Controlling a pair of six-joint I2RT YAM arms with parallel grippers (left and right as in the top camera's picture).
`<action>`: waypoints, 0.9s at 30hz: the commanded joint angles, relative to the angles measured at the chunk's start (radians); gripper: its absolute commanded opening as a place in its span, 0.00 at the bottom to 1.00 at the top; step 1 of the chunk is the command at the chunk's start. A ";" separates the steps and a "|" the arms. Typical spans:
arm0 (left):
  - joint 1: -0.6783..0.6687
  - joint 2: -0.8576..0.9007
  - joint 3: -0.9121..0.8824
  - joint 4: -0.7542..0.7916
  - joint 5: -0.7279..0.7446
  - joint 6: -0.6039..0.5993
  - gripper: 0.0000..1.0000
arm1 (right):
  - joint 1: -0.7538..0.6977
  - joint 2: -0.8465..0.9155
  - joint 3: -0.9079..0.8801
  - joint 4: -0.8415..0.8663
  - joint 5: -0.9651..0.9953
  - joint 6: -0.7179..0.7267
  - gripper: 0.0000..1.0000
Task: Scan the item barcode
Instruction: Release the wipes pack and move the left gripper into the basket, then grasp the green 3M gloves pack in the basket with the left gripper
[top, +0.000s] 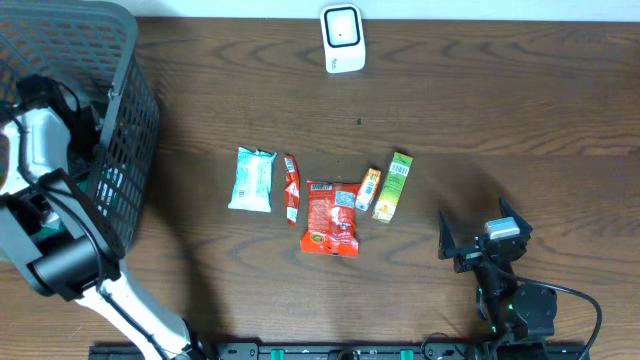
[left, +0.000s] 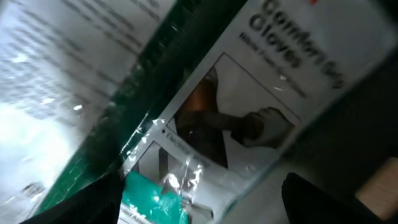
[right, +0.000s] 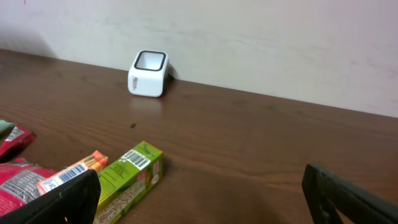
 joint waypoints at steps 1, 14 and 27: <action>0.005 0.034 -0.016 0.015 -0.092 -0.021 0.83 | 0.005 -0.005 -0.001 -0.003 -0.001 0.011 0.99; 0.006 0.034 -0.020 0.098 -0.182 -0.064 0.77 | 0.005 -0.005 -0.001 -0.003 -0.001 0.011 0.99; 0.006 0.031 -0.021 0.103 -0.263 -0.136 0.69 | 0.005 -0.005 -0.001 -0.003 -0.001 0.011 0.99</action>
